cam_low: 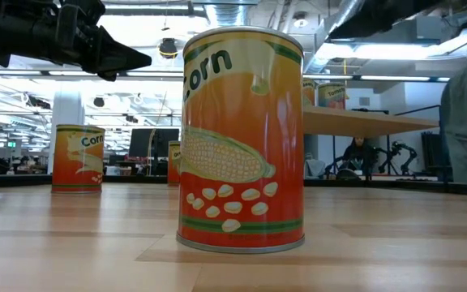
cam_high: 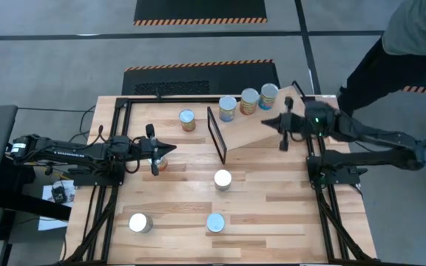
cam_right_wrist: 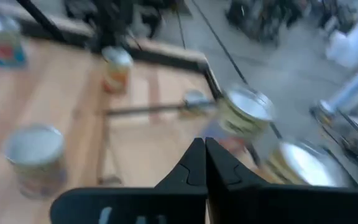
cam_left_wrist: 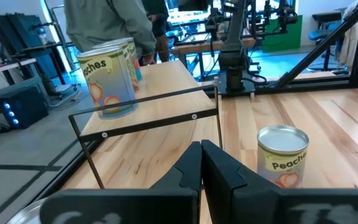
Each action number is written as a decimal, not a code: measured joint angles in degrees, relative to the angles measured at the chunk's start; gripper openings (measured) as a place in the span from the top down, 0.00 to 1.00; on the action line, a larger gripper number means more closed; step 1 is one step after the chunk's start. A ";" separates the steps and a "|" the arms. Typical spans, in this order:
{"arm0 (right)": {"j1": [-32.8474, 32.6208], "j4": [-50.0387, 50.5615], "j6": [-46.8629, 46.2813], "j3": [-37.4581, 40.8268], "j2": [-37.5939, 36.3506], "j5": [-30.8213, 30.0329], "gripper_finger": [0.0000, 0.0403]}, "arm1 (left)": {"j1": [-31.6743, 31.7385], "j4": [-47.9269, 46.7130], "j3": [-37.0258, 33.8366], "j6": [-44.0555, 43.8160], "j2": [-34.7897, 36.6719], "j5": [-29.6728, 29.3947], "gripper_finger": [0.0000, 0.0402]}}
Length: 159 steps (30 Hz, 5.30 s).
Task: Pick and place cans onto a shelf
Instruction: Put the right canned corn on the shelf
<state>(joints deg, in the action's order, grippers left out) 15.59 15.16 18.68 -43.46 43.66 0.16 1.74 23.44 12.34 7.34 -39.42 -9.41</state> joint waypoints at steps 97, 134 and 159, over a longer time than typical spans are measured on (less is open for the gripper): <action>-44.35 18.19 -6.72 -43.14 63.49 -7.74 0.98 | 0.02 -3.01 0.02 3.01 -0.02 -0.02 1.00; -2.13 58.36 -29.66 -34.04 16.80 -30.07 0.99 | 0.01 -3.39 0.02 2.44 0.00 -0.02 1.00; 34.01 43.50 -9.46 -34.10 30.24 -15.02 0.99 | 0.02 -3.43 0.02 2.38 0.00 -0.02 1.00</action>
<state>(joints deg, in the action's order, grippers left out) 49.60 58.66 9.23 -77.56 73.90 -14.86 1.76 20.01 12.36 9.72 -39.42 -9.43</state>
